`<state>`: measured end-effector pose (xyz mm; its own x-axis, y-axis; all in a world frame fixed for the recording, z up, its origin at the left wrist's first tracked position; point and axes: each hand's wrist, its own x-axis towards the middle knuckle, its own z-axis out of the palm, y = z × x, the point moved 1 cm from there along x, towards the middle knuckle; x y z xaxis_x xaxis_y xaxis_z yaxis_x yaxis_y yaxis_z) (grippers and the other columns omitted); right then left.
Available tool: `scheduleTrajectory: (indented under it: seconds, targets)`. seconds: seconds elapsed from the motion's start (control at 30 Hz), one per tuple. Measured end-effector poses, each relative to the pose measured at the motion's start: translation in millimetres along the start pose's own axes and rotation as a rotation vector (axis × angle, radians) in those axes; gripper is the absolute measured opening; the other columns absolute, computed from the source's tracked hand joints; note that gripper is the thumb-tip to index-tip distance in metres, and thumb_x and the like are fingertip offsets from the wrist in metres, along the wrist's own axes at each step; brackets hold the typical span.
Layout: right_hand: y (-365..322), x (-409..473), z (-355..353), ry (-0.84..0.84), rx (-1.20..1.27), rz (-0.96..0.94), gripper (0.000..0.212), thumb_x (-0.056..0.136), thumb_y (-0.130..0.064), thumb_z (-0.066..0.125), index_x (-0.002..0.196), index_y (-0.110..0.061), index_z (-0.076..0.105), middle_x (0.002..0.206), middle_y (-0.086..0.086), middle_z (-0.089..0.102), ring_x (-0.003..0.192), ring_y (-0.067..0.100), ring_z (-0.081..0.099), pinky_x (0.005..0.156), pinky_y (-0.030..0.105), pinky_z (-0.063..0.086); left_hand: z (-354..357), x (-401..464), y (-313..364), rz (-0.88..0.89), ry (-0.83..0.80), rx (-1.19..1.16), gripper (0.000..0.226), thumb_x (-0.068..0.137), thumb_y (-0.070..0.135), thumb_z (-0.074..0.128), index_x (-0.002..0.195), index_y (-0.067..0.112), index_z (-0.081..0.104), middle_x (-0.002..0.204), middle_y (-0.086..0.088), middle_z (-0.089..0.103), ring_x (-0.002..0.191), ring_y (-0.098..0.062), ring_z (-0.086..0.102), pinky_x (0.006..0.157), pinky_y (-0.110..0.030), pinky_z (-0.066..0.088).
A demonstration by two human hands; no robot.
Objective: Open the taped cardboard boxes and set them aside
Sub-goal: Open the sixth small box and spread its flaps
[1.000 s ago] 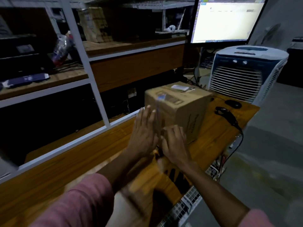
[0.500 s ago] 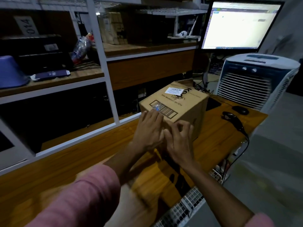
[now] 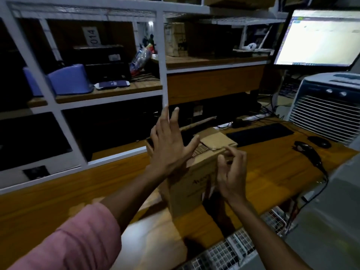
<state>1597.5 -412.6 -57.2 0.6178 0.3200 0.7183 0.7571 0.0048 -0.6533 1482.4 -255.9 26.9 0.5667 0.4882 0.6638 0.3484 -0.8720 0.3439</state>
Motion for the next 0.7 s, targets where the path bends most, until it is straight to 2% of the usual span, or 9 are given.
scheduleTrajectory:
  seconds: [0.07,0.13,0.23,0.3,0.33,0.4,0.47,0.57,0.7]
  targets:
    - [6,8,-2,-0.011,-0.035,0.042,0.053,0.101,-0.054,0.041,0.130,-0.012,0.053,0.124,0.006,0.042,0.108,0.017,0.049,0.082,0.032,0.052,7,-9,-10,-0.110,-0.218,0.135,0.097,0.092,0.072,0.044,0.161,0.021,-0.001,0.170,-0.009,-0.001,0.155,-0.032,0.007,0.120,-0.063,0.009]
    - [16,16,-1,-0.069,-0.115,0.054,0.064,0.097,-0.065,0.038,0.132,-0.013,0.054,0.129,0.009,0.041,0.117,0.025,0.045,0.088,0.036,0.047,16,-25,-24,-0.198,-0.385,0.238,0.088,0.095,0.070,0.039,0.161,0.021,0.009,0.168,-0.009,0.019,0.154,-0.029,0.017,0.119,-0.070,0.000]
    - [30,29,10,-0.222,-0.260,0.040,0.070,0.092,-0.069,0.039,0.137,-0.017,0.054,0.140,0.010,0.036,0.130,0.030,0.035,0.099,0.049,0.043,13,-39,-37,-0.199,-0.405,0.303,0.054,0.098,0.062,0.033,0.135,0.025,0.049,0.145,-0.001,0.054,0.139,-0.021,0.043,0.115,-0.075,0.005]
    - [32,33,18,-0.318,-0.267,0.040,0.076,0.089,-0.071,0.036,0.141,-0.018,0.052,0.144,0.009,0.036,0.134,0.029,0.031,0.102,0.049,0.040,5,-43,-39,-0.201,-0.380,0.262,0.040,0.098,0.055,0.038,0.125,0.028,0.052,0.134,0.002,0.060,0.133,-0.020,0.048,0.114,-0.075,0.006]
    - [31,34,22,-0.362,-0.248,0.041,0.079,0.088,-0.073,0.035,0.142,-0.019,0.052,0.145,0.009,0.036,0.134,0.028,0.031,0.102,0.047,0.040,0,-46,-41,-0.224,-0.370,0.225,0.039,0.098,0.053,0.041,0.128,0.029,0.051,0.136,0.002,0.058,0.137,-0.021,0.044,0.115,-0.075,0.004]
    - [29,33,29,-0.411,-0.215,0.049,0.081,0.085,-0.075,0.033,0.140,-0.020,0.055,0.145,0.008,0.037,0.131,0.029,0.034,0.097,0.042,0.041,-7,-57,-49,-0.330,-0.298,0.114,0.048,0.098,0.047,0.049,0.142,0.028,0.046,0.154,0.000,0.045,0.152,-0.023,0.020,0.117,-0.071,0.003]
    - [24,29,37,-0.414,-0.217,0.037,0.079,0.085,-0.075,0.034,0.137,-0.021,0.059,0.144,0.008,0.039,0.126,0.030,0.040,0.090,0.036,0.038,-17,-71,-58,-0.480,-0.165,-0.085,0.059,0.098,0.038,0.058,0.151,0.020,0.039,0.165,-0.003,0.025,0.155,-0.028,0.008,0.123,-0.058,0.010]
    - [5,18,56,-0.434,-0.231,0.025,0.078,0.083,-0.076,0.035,0.135,-0.023,0.061,0.140,0.008,0.041,0.121,0.029,0.041,0.084,0.034,0.037,-38,-89,-71,-0.620,-0.092,-0.382,0.058,0.098,0.022,0.063,0.151,0.008,0.041,0.169,0.000,0.010,0.149,-0.026,0.029,0.119,-0.037,0.032]
    - [-38,-7,95,-0.485,-0.178,-0.022,0.075,0.083,-0.076,0.037,0.133,-0.025,0.062,0.134,0.004,0.042,0.115,0.028,0.042,0.080,0.034,0.040,-92,-117,-109,-0.680,-0.098,-0.323,0.057,0.097,0.020,0.064,0.150,0.011,0.045,0.169,0.003,0.010,0.148,-0.024,0.034,0.118,-0.043,0.038]
